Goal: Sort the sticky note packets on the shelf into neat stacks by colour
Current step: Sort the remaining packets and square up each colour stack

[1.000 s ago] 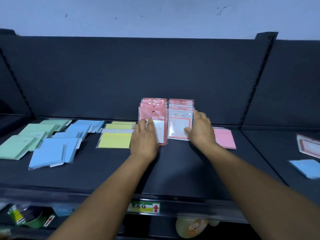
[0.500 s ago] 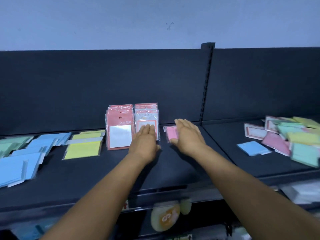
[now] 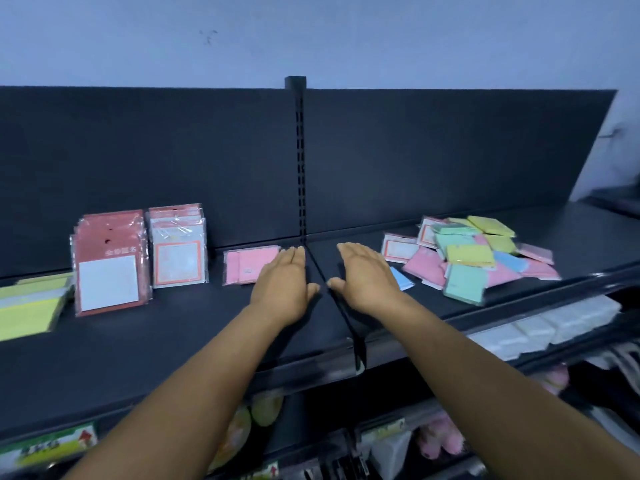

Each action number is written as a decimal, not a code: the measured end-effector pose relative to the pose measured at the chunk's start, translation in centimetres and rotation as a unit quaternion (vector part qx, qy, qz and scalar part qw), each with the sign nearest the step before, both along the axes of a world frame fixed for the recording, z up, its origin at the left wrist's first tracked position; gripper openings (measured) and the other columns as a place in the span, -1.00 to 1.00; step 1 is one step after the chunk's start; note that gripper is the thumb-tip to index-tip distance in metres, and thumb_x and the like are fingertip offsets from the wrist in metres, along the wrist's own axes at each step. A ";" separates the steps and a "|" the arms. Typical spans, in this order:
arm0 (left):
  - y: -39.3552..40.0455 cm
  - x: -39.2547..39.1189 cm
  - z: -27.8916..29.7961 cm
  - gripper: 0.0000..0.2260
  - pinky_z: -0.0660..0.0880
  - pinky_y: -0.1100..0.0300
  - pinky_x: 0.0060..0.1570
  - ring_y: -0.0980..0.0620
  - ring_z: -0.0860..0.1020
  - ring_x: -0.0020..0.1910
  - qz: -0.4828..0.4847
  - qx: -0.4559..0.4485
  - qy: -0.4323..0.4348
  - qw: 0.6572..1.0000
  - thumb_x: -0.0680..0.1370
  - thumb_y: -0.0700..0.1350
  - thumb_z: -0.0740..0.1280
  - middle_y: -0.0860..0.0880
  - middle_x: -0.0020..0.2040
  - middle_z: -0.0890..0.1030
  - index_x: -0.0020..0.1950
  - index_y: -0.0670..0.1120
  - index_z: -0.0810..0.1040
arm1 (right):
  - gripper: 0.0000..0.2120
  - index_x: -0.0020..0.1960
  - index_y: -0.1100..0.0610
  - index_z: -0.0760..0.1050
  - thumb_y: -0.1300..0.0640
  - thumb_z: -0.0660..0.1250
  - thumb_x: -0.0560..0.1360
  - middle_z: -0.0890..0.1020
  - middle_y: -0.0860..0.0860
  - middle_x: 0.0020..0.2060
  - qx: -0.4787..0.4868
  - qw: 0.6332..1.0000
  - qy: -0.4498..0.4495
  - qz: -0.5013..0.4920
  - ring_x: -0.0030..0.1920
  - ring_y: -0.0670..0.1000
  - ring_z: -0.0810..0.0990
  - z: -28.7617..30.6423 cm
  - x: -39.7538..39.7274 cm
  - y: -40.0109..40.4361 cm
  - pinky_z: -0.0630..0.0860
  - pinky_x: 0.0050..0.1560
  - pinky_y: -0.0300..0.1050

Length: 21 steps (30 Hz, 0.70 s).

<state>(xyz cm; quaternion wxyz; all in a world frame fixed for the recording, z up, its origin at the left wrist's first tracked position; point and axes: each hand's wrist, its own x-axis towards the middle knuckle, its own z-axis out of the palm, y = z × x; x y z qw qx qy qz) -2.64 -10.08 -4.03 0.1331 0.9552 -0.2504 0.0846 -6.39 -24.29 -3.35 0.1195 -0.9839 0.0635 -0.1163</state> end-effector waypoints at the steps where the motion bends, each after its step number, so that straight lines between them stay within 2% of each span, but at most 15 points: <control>1: -1.1 -0.3 0.0 -0.33 0.04 0.12 0.50 -0.05 0.03 0.55 -0.002 0.003 0.003 1.000 0.60 0.05 0.23 -0.12 0.56 0.08 0.56 -0.18 -0.02 | -0.31 0.54 0.13 0.06 -0.07 0.28 0.55 0.17 0.04 0.52 0.001 1.000 0.002 -0.002 0.53 0.04 0.07 -0.1 -0.4 -1.0 -0.01 0.50 -0.07; 12: -12.8 -3.5 -0.9 -0.38 0.08 0.08 0.45 -0.03 0.06 0.54 -0.041 0.009 0.026 0.999 0.61 0.09 0.18 -0.06 0.55 0.13 0.56 -0.14 0.04 | -0.43 0.51 0.13 0.13 -0.05 0.18 0.59 0.24 0.05 0.49 -0.016 0.999 0.016 -0.046 0.49 0.06 0.15 -1.2 -4.1 -12.4 0.06 0.44 -0.07; 16: -16.7 -4.0 -1.1 -0.43 0.17 0.07 0.41 -0.04 0.16 0.50 -0.061 0.007 0.022 0.998 0.60 0.10 0.19 -0.06 0.51 0.23 0.53 -0.11 0.13 | -0.48 0.52 0.11 0.13 -0.01 0.13 0.62 0.20 0.05 0.51 -0.020 0.998 0.021 -0.060 0.51 0.06 0.11 -1.4 -5.0 -16.4 0.04 0.45 -0.05; 19: -19.4 -4.5 -1.0 -0.45 0.16 0.08 0.42 -0.06 0.18 0.49 -0.071 0.015 0.033 0.997 0.61 0.10 0.15 -0.09 0.50 0.25 0.53 -0.13 0.15 | -0.48 0.54 0.06 0.10 -0.02 0.09 0.63 0.10 0.07 0.54 -0.017 0.996 0.042 -0.080 0.53 0.08 0.04 -1.8 -5.4 -19.2 0.01 0.47 0.00; 21: -21.1 -4.8 -1.0 -0.47 0.20 0.06 0.41 -0.08 0.24 0.46 -0.073 0.022 0.045 0.996 0.61 0.14 0.13 -0.12 0.46 0.32 0.48 -0.14 0.25 | -0.49 0.54 0.03 0.09 -0.04 0.06 0.63 0.05 0.10 0.55 -0.010 0.994 0.057 -0.095 0.54 0.10 0.00 -1.9 -5.4 -20.9 0.00 0.48 0.03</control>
